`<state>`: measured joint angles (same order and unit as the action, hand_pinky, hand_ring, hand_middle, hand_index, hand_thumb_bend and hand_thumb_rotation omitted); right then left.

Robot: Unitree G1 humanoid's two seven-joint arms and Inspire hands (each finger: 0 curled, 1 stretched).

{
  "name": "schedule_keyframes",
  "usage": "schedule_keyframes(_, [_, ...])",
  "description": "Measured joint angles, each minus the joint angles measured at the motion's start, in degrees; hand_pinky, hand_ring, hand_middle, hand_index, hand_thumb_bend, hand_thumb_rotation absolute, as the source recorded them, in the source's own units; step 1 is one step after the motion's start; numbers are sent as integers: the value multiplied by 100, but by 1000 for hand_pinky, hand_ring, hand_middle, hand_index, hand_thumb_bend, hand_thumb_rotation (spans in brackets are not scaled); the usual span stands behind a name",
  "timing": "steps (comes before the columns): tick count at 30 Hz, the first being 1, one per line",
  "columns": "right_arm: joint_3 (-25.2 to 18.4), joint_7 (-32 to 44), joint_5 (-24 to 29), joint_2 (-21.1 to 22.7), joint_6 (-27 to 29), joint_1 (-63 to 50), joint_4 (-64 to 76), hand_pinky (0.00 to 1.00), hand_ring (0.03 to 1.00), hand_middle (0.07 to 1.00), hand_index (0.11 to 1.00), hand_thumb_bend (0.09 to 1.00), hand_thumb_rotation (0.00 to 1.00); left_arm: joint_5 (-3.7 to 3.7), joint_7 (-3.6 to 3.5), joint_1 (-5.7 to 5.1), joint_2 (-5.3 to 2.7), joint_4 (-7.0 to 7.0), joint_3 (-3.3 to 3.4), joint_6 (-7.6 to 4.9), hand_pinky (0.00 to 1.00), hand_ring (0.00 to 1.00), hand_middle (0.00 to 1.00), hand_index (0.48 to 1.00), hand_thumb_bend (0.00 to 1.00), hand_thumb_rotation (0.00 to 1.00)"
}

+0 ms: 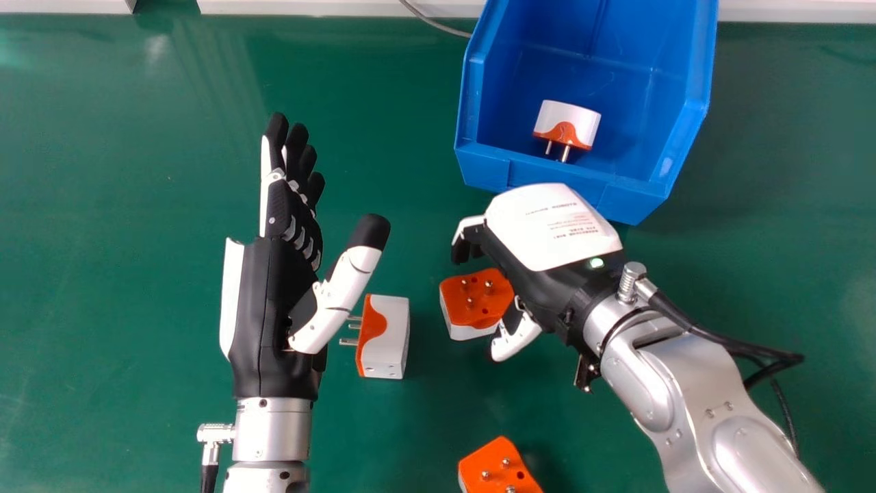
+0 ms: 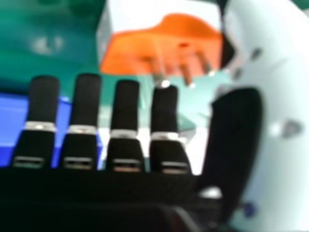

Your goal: Pick all objects and put in blue box

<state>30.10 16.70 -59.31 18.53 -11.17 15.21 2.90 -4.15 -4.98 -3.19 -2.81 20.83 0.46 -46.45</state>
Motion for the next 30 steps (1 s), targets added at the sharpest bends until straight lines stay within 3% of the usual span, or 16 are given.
schedule_keyframes(5, [1,-3,17,-20,22,32,-138,629,708,752,706,781,54,31,34,1,0,-4,-5,0,1000,1000,1000,1000,724,522])
schedule_keyframes(6, [1,-3,22,-26,26,42,-204,686,765,800,744,822,70,65,50,2,0,-4,-5,0,1000,1000,1000,1000,731,525])
schedule_keyframes(9, [15,-14,70,-81,70,172,-541,686,765,800,744,822,70,134,124,14,0,2,-2,0,1000,1000,1000,1000,731,525])
schedule_keyframes(10, [31,-38,124,-147,97,264,-830,686,765,800,744,822,70,128,119,28,-1,3,-6,-3,1000,1000,1000,1000,731,525])
schedule_keyframes(13, [46,-170,271,-225,219,464,-1227,724,806,834,770,853,72,53,98,49,-1,12,-10,-1,1000,1000,1000,1000,736,524])
schedule_keyframes(19, [13,-692,670,-265,738,927,-2157,745,829,855,790,865,66,-149,-28,124,-1,25,-28,0,1000,1000,1000,1000,740,520])
schedule_keyframes(23, [61,-1033,783,-272,1029,1073,-2564,745,829,855,790,865,66,-178,-106,113,-1,18,-36,14,1000,1000,1000,1000,740,520])
schedule_keyframes(30, [130,-1443,837,-268,1188,1081,-2734,729,810,845,786,860,53,-200,-118,18,0,-80,-39,73,1000,1000,1000,1000,744,515])
